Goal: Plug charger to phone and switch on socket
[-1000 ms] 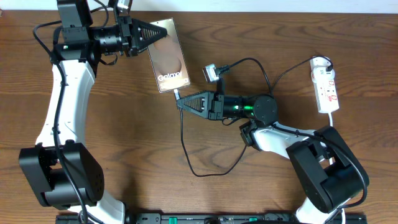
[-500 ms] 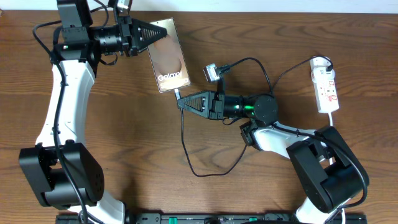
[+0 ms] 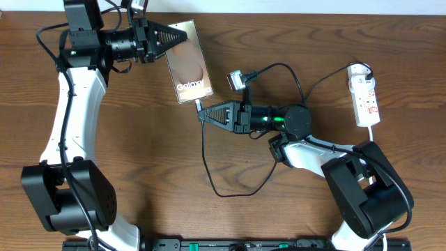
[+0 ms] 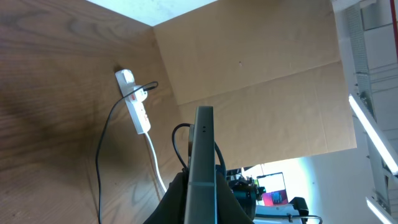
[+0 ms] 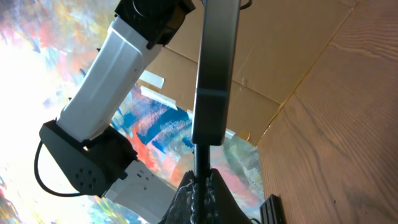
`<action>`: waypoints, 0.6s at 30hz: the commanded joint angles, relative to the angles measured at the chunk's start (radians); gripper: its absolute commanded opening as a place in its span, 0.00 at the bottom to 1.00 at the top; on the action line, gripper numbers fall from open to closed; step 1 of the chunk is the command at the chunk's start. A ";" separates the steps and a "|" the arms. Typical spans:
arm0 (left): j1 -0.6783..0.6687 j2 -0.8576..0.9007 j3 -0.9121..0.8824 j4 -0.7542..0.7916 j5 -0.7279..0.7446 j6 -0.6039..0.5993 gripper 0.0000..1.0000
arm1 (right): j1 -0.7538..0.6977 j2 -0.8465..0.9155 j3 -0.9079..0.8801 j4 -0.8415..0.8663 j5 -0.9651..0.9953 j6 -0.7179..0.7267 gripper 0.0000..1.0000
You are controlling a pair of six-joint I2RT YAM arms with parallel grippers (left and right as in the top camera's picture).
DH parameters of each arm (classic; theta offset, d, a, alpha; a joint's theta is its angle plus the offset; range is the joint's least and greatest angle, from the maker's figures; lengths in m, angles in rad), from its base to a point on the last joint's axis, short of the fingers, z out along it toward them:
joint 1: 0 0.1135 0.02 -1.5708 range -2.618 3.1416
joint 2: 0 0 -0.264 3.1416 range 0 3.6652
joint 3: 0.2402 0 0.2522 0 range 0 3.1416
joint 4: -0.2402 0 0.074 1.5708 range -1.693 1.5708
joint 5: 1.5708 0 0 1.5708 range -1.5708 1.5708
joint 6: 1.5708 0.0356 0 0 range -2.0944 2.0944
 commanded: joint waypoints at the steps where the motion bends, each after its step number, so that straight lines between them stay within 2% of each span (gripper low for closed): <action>1: -0.005 -0.022 0.014 0.001 0.043 0.006 0.07 | -0.006 -0.006 0.038 0.038 0.062 0.010 0.01; 18: -0.004 -0.022 0.014 0.002 0.062 0.006 0.07 | 0.013 -0.006 0.038 -0.004 0.063 -0.006 0.01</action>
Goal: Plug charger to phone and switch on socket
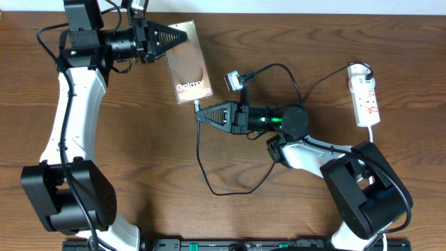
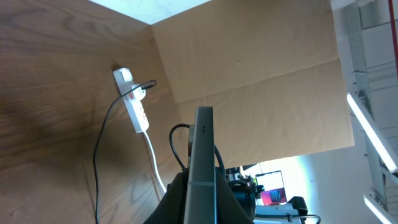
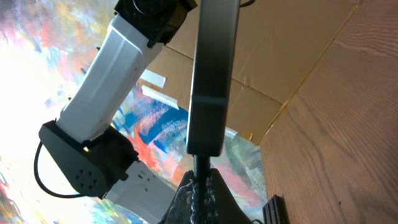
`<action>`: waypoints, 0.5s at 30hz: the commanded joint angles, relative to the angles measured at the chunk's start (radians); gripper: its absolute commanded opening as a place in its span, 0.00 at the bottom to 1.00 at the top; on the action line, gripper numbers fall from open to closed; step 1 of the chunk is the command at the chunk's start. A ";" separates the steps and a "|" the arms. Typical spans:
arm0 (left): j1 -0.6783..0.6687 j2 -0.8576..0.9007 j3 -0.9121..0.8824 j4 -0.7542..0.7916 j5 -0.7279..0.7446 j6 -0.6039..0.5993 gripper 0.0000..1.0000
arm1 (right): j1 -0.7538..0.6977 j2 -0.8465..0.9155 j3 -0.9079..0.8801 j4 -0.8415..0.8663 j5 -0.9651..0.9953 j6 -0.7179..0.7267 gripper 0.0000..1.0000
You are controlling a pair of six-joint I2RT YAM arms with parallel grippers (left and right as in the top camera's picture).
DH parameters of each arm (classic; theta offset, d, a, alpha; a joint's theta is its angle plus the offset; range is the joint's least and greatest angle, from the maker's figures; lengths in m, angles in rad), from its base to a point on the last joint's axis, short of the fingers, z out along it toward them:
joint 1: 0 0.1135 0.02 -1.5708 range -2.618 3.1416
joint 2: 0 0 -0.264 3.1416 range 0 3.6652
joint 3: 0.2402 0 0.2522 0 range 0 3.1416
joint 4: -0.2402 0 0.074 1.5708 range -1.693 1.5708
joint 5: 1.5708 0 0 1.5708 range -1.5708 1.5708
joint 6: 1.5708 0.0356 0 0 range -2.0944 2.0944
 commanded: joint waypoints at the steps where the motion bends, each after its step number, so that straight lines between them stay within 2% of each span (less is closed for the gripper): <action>1: -0.004 -0.022 0.014 0.002 0.052 0.006 0.07 | -0.006 -0.006 0.032 0.005 0.051 -0.005 0.01; 15: -0.004 -0.022 0.014 0.002 0.053 0.006 0.07 | -0.035 -0.006 0.032 0.005 0.063 -0.005 0.01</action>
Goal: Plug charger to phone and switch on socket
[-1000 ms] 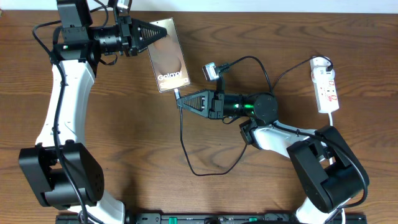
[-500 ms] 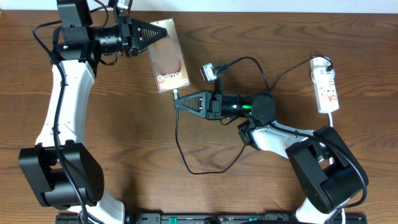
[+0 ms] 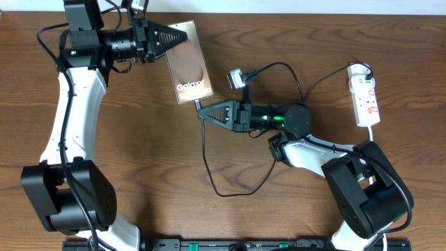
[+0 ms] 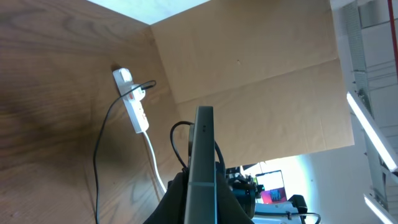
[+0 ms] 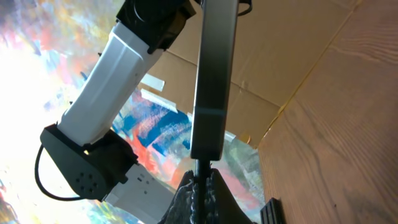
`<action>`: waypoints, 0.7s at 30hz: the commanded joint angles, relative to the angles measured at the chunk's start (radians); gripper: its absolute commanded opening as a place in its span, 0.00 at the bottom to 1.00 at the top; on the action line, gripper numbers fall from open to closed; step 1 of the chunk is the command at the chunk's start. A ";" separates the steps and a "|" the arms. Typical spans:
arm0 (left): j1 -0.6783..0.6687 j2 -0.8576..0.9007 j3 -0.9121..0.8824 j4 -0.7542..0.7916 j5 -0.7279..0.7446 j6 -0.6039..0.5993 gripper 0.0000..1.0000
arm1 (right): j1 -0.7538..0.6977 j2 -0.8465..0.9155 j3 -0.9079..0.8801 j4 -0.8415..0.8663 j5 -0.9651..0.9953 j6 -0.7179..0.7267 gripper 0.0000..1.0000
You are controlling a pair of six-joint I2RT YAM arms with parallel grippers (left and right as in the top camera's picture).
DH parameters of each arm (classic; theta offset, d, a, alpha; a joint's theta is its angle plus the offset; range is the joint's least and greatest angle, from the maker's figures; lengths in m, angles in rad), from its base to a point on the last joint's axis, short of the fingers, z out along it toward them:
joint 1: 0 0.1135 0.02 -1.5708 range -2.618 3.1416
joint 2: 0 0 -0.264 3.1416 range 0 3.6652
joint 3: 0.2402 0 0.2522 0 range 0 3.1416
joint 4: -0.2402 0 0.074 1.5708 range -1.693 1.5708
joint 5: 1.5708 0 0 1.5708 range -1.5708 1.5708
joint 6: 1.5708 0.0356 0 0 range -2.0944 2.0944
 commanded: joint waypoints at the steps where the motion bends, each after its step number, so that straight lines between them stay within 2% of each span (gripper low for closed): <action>1: -0.004 -0.022 0.014 0.001 0.052 0.006 0.07 | -0.017 -0.006 0.029 0.005 0.068 -0.005 0.01; 17: -0.005 -0.022 0.014 0.000 0.056 0.005 0.07 | -0.015 -0.006 0.044 0.003 0.124 -0.006 0.01; 21: -0.005 -0.022 0.014 0.000 0.056 0.006 0.07 | -0.015 -0.006 0.086 -0.050 0.127 -0.031 0.01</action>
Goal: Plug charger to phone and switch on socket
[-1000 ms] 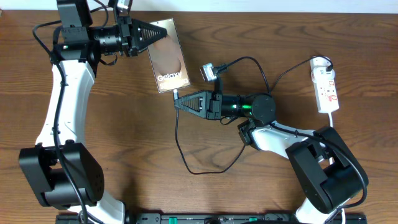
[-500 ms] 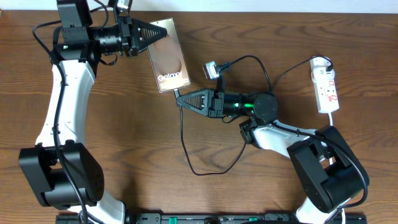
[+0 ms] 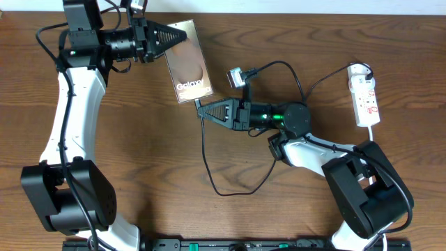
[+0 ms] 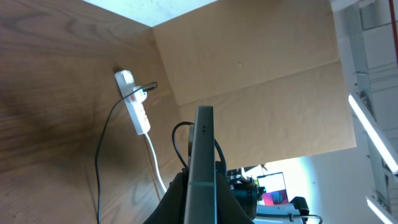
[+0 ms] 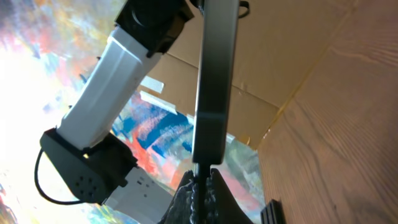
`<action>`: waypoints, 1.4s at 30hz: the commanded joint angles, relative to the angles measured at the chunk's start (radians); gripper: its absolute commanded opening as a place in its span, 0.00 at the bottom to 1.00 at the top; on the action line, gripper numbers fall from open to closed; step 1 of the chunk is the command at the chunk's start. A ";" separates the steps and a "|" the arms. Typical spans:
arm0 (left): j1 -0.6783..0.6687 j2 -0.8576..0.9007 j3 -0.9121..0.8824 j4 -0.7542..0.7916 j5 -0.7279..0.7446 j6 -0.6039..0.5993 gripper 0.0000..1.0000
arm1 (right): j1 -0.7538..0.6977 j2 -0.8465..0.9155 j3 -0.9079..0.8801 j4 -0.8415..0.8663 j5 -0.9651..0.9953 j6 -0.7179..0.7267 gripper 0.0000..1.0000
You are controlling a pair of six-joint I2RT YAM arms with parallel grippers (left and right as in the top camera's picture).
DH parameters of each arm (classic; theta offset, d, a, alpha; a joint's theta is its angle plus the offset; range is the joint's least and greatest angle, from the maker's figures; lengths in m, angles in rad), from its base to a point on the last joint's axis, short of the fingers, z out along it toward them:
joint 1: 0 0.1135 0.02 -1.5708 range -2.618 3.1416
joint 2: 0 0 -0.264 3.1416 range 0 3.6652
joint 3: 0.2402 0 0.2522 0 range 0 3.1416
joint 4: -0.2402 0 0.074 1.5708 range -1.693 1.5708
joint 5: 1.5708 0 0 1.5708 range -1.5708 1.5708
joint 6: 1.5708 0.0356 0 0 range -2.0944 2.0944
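A Galaxy phone (image 3: pixel 189 64) with a tan screen is held off the table at its top end by my left gripper (image 3: pixel 182 35), which is shut on it. Seen from the left wrist, the phone (image 4: pixel 202 149) is edge-on between the fingers. My right gripper (image 3: pixel 203 110) is shut on the black charger plug (image 5: pixel 200 177), whose tip meets the phone's bottom edge (image 5: pixel 214 81). The black cable (image 3: pixel 230 189) loops over the table to the white power strip (image 3: pixel 366 97) at the right, also visible from the left wrist (image 4: pixel 134 102).
A grey charger adapter (image 3: pixel 235 78) lies right of the phone, with cable running toward the power strip. Cardboard walls stand round the wooden table (image 3: pixel 139 174).
My right gripper with the plug has shifted slightly toward the phone's bottom edge. The left gripper and phone have stayed in place.
Throughout, my left gripper held the phone up and my right gripper held the plug at the phone's bottom edge. The right gripper sat a little left at the middle moment, then came back right. The plug tip now touches the phone's bottom edge.
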 commanded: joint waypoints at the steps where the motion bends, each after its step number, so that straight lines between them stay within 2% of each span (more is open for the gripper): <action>1: -0.006 -0.022 0.014 -0.003 0.063 0.006 0.07 | -0.014 -0.006 0.082 -0.042 0.121 -0.036 0.01; 19: -0.005 -0.022 0.014 -0.003 0.062 0.006 0.07 | -0.014 -0.006 0.119 -0.090 0.045 -0.061 0.01; 23: -0.001 -0.022 0.014 -0.003 0.062 0.006 0.07 | -0.014 -0.006 0.119 -0.143 -0.029 -0.080 0.17; 30: 0.005 -0.022 0.014 -0.003 0.062 0.006 0.07 | -0.016 -0.006 0.119 -0.186 -0.159 -0.123 0.32; 33: 0.005 -0.022 0.013 -0.003 0.062 0.011 0.07 | -0.034 -0.006 0.119 -0.224 -0.211 -0.164 0.44; 34: 0.005 -0.022 0.010 -0.004 0.063 0.019 0.07 | -0.048 -0.006 0.119 -0.264 -0.230 -0.184 0.54; 35: 0.005 -0.022 0.007 -0.004 0.063 0.026 0.07 | -0.062 -0.006 0.119 -0.307 -0.244 -0.208 0.58; 38: 0.005 -0.020 -0.006 -0.008 0.061 0.046 0.07 | -0.114 -0.006 0.118 -0.479 -0.270 -0.318 0.66; 42: 0.005 -0.019 -0.039 -0.033 0.017 0.082 0.07 | -0.193 -0.006 0.117 -0.739 -0.264 -0.521 0.70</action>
